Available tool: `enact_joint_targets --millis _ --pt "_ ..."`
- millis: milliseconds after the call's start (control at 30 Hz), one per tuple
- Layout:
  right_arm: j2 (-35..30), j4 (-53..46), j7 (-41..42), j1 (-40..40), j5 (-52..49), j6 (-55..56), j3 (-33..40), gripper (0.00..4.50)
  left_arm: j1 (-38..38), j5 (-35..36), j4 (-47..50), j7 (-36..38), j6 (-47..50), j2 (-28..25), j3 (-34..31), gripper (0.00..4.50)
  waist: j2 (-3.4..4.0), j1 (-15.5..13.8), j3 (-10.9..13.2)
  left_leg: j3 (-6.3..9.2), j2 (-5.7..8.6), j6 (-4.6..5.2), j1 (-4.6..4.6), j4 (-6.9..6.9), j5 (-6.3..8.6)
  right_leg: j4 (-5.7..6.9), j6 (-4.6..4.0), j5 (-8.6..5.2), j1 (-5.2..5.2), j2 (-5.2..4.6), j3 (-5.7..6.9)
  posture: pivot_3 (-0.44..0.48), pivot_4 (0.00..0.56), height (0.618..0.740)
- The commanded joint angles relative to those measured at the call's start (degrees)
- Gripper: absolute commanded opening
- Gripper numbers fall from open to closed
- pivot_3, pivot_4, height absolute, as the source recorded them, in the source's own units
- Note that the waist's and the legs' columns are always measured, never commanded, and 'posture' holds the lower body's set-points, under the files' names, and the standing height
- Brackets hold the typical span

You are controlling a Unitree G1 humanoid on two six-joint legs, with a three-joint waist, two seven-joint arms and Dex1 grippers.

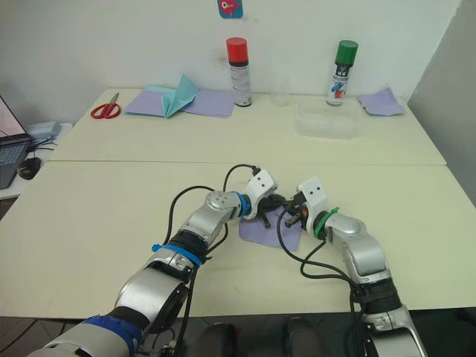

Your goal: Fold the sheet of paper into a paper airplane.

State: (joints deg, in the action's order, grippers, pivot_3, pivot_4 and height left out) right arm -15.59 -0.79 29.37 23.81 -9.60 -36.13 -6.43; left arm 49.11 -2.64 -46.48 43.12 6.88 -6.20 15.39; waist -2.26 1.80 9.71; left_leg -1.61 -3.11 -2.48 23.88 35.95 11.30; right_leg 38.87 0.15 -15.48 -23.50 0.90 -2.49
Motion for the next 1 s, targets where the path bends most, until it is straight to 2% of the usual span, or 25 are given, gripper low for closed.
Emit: enact_joint_targets --millis 33,333,767,1000 --pt "0.5 1.06 -0.87 1.5 0.92 2.38 -0.36 0.03 -1.34 -1.59 -0.65 0.32 1.16 0.51 1.27 0.0 0.0 0.0 0.0 0.0 0.0 0.0 0.0 0.0 0.0 0.0 0.0 0.0 0.0 0.0 0.0 0.0 0.15 0.74" --pt "-1.21 1.51 -0.5 -1.25 3.03 0.0 -2.96 0.03 -1.48 -1.97 -0.86 0.5 1.01 0.76 1.44 0.0 0.01 0.01 -0.02 0.01 0.0 0.0 0.0 0.0 0.0 0.0 0.0 0.0 0.02 0.0 0.0 0.0 0.15 0.74" --pt "-7.67 -12.65 1.84 -8.28 -0.85 -6.39 0.0 0.03 -1.56 -2.41 -1.29 0.64 0.67 0.59 1.14 0.0 -0.01 -0.06 -0.04 0.04 0.03 0.0 -0.03 0.02 0.0 -0.01 0.0 0.0 0.06 -0.01 0.01 0.0 0.15 0.74" --pt "-3.6 -11.85 -0.88 -4.01 -0.23 -0.1 0.19 0.03 -1.28 -2.31 -1.44 0.84 0.66 0.5 1.04 0.0 -0.01 -0.03 -0.04 0.05 0.02 0.0 -0.04 0.02 0.0 0.0 0.01 0.0 0.06 0.0 0.02 0.0 0.15 0.74"
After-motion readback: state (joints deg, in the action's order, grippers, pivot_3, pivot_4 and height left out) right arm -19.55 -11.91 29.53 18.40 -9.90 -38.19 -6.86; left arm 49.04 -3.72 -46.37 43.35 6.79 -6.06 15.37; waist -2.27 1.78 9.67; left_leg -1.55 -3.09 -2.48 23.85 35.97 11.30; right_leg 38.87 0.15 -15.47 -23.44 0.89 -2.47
